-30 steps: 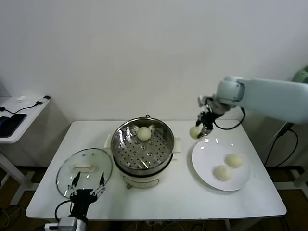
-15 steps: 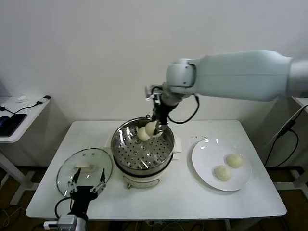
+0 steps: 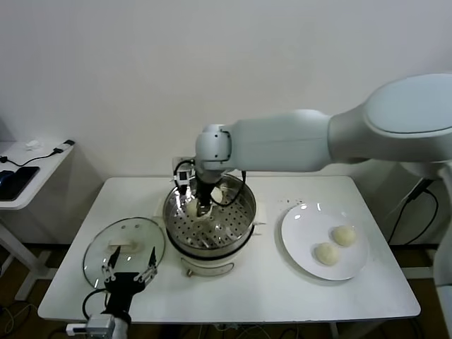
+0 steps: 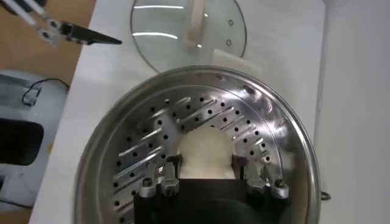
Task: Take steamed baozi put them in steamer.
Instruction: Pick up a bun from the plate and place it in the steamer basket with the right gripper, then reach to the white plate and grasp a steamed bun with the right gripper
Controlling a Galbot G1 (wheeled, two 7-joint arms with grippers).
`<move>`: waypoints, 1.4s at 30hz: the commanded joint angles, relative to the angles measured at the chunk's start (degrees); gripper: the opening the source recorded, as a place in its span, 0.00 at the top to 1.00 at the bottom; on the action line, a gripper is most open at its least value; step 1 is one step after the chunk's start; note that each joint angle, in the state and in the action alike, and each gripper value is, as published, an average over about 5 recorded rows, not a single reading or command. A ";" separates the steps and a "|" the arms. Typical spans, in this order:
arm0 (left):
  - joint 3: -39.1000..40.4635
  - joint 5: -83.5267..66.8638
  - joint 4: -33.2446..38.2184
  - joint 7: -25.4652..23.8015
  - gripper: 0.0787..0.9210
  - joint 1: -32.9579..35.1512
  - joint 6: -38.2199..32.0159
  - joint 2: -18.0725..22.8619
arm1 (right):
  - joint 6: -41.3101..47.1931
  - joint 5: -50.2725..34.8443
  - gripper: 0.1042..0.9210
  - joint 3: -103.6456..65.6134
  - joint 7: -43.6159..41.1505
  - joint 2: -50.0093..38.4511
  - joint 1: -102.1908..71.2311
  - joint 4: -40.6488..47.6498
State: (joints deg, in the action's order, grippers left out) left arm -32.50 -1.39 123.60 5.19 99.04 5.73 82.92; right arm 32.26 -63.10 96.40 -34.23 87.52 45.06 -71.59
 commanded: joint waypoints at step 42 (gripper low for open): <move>-0.18 0.17 -1.86 -0.22 0.12 -0.65 0.16 -0.71 | -18.06 27.27 0.12 18.77 -21.94 -51.30 15.59 -19.18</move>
State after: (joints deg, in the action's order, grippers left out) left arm -32.77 -1.17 122.15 4.99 98.68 5.87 82.37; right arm 18.07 -48.68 106.41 -52.24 56.87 58.89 -82.92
